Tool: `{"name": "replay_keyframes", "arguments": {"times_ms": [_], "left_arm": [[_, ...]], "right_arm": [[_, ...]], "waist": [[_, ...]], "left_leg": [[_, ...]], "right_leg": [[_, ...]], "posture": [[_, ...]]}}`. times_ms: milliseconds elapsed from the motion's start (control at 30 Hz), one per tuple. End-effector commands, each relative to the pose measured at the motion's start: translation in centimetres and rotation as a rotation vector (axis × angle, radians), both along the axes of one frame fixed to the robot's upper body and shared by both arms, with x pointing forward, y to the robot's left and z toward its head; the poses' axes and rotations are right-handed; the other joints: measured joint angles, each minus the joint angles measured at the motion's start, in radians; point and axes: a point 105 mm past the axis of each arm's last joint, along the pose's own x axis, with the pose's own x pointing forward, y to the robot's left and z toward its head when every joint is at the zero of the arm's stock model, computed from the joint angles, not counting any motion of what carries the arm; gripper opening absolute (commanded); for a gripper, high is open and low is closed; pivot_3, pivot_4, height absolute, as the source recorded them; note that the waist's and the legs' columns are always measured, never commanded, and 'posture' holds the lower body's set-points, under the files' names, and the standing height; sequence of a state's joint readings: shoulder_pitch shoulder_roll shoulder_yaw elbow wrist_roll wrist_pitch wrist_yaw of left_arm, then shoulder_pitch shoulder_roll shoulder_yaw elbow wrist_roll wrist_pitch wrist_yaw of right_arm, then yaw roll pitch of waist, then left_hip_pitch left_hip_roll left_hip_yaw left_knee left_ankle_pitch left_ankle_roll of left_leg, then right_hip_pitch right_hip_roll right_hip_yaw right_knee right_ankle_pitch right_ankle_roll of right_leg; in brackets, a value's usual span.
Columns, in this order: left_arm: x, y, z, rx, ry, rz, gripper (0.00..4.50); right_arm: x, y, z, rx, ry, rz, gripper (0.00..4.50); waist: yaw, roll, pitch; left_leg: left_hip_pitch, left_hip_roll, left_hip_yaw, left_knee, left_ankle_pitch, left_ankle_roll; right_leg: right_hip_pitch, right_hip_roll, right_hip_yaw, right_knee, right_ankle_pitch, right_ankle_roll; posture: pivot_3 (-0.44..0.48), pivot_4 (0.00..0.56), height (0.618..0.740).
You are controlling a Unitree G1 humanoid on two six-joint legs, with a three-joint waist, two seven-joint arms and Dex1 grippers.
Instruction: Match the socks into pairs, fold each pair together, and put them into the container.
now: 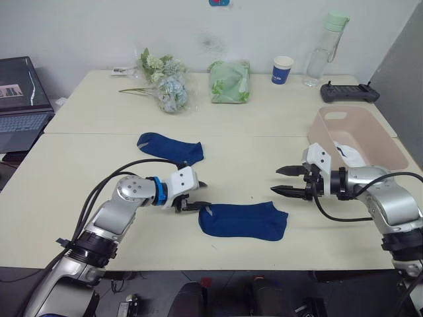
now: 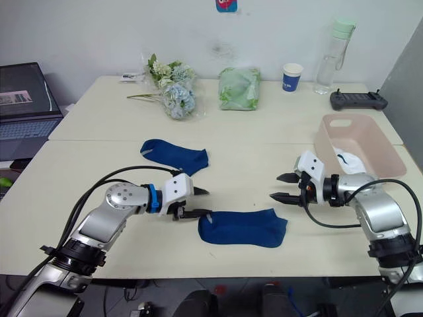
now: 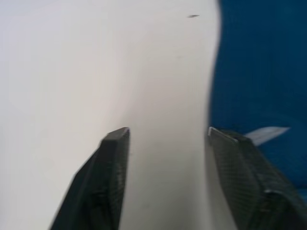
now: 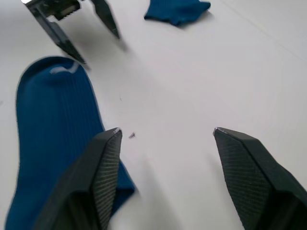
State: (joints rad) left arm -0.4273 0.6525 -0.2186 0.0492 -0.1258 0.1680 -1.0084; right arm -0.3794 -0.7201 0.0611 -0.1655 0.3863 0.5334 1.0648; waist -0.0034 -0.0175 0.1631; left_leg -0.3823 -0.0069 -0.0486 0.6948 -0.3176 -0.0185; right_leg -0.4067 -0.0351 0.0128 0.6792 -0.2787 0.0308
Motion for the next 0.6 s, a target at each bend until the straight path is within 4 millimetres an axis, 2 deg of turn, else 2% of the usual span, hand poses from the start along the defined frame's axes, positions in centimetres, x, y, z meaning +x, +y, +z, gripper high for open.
{"name": "replay_keyframes", "arguments": {"times_ms": [33,100,167,233,333,433,500,600], "left_arm": [[-2.6,-2.0,2.9,-0.175,-0.035,-0.094,3.47],[-3.7,-2.6,3.0,-0.22,-0.016,-0.122,3.48],[-4.2,-2.8,2.3,-0.216,-0.007,-0.125,3.1],[-4.9,-2.8,0.8,-0.18,0.017,-0.137,2.58],[-5.2,-2.6,-0.7,-0.141,0.042,-0.134,1.53],[-5.1,-2.1,-2.7,-0.104,0.075,-0.096,0.69],[-4.8,-1.7,-3.4,-0.086,0.071,-0.074,0.07],[-4.4,-0.3,-4.2,-0.047,0.057,-0.042,0.02]], "right_arm": [[-2.2,2.3,0.7,0.06,-0.063,0.067,2.9],[-2.7,3.1,0.0,0.062,-0.077,0.072,2.48],[-2.8,3.7,-0.9,0.038,-0.096,0.075,1.84],[-2.7,4.3,-1.8,0.027,-0.115,0.071,1.09],[-2.6,4.6,-2.9,-0.002,-0.121,0.066,0.01],[-2.8,3.6,-5.4,-0.108,-0.131,0.066,0.0],[-2.8,2.8,-6.2,-0.122,-0.115,0.045,0.0],[-2.8,1.1,-6.3,-0.069,-0.04,-0.043,0.0]], "waist": [[-0.001,0.0,0.0],[0.0,0.0,0.0],[-0.001,0.0,0.0],[-0.003,0.0,0.0],[-0.004,0.0,0.0],[-0.002,0.0,0.0],[0.001,0.0,0.0],[0.001,0.001,0.0]], "left_leg": [[0.0,0.0,0.0,0.0,0.0,0.0],[0.0,0.0,0.0,0.0,0.0,0.0],[0.0,0.0,0.0,0.0,0.0,0.0],[0.002,-0.001,0.001,0.0,0.0,0.0],[0.002,0.0,0.0,0.0,0.0,0.0],[0.002,-0.001,0.001,0.0,0.0,0.0],[0.002,-0.001,0.001,0.0,0.0,0.0],[0.002,-0.001,0.001,0.0,0.0,0.0]], "right_leg": [[0.0,0.0,0.0,0.0,0.0,0.0],[0.0,-0.001,0.0,0.0,0.0,0.0],[0.0,-0.001,0.0,0.001,0.0,0.0],[0.001,-0.001,0.001,0.001,0.0,0.0],[0.001,0.001,0.0,0.001,0.0,0.0],[0.001,0.001,0.0,0.0,0.0,0.0],[0.001,0.001,0.0,0.0,0.0,0.0],[0.001,0.0,0.0,0.0,0.0,0.0]], "posture": [[0.0,0.15,0.74],[0.0,0.15,0.74],[0.0,0.15,0.74],[0.0,0.15,0.74],[0.0,0.15,0.74],[0.0,0.15,0.74],[0.0,0.15,0.74],[0.0,0.15,0.74]]}}
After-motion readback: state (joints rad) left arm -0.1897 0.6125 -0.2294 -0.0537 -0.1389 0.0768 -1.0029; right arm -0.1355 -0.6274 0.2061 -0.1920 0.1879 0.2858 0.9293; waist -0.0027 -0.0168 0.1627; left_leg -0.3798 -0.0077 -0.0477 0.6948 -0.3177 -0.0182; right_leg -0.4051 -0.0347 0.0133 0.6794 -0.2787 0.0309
